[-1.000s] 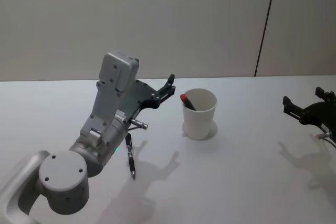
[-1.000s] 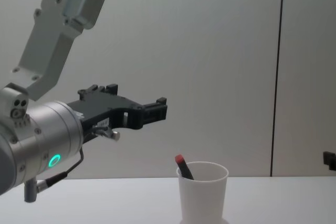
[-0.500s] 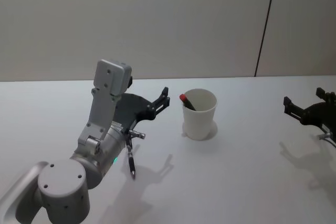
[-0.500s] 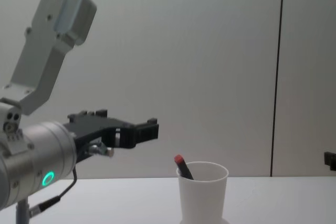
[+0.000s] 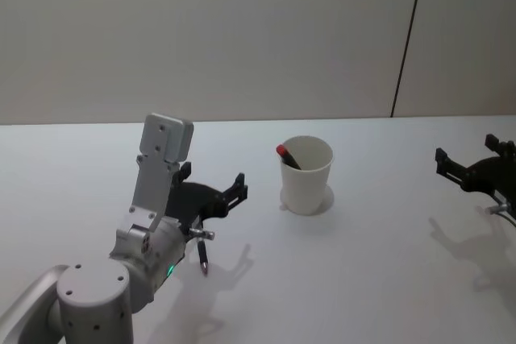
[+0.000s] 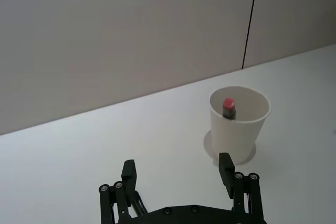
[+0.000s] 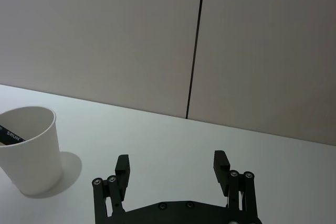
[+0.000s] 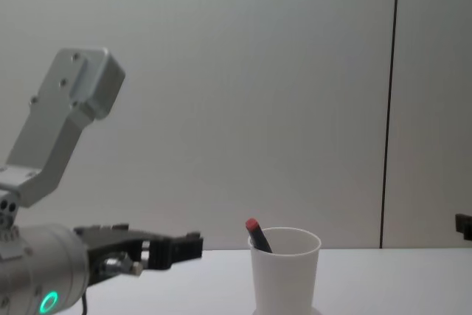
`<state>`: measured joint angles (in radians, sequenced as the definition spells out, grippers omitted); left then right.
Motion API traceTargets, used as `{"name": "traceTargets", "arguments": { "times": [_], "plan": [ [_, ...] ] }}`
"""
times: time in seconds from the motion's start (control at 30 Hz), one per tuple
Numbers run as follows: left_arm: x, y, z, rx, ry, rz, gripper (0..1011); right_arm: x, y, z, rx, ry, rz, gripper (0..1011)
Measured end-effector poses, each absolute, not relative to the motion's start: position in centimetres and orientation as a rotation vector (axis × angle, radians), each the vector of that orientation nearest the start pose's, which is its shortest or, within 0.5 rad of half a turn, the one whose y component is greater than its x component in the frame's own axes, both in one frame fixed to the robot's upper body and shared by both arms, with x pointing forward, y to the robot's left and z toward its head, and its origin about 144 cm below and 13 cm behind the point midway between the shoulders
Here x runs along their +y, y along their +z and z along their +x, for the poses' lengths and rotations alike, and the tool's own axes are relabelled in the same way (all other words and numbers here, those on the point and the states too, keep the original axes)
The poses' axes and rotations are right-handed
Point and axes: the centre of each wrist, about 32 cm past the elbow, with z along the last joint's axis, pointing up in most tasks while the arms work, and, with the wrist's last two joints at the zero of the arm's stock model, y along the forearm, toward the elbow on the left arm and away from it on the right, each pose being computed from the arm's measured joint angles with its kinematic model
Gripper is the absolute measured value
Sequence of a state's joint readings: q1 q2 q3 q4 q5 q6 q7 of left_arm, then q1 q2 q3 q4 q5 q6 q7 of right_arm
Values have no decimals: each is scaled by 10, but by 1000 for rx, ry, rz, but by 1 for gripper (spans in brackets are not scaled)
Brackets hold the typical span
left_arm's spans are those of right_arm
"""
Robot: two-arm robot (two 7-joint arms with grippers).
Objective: Place the pen into the pen holder.
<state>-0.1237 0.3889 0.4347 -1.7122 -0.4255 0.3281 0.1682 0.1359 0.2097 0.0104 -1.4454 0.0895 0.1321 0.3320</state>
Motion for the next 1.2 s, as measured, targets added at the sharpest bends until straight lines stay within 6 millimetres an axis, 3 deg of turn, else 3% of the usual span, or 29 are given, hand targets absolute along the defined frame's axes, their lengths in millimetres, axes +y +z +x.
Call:
{"name": "traceTargets", "arguments": {
  "times": [0.77, 1.2],
  "plan": [
    [211, 1180, 473, 262, 1283, 457, 1003, -301, 1156, 497, 32, -1280, -174, 1002],
    [215, 1170, 485, 302, 1284, 493, 1002, -301, 1156, 497, 32, -1280, -174, 1002]
  ]
}}
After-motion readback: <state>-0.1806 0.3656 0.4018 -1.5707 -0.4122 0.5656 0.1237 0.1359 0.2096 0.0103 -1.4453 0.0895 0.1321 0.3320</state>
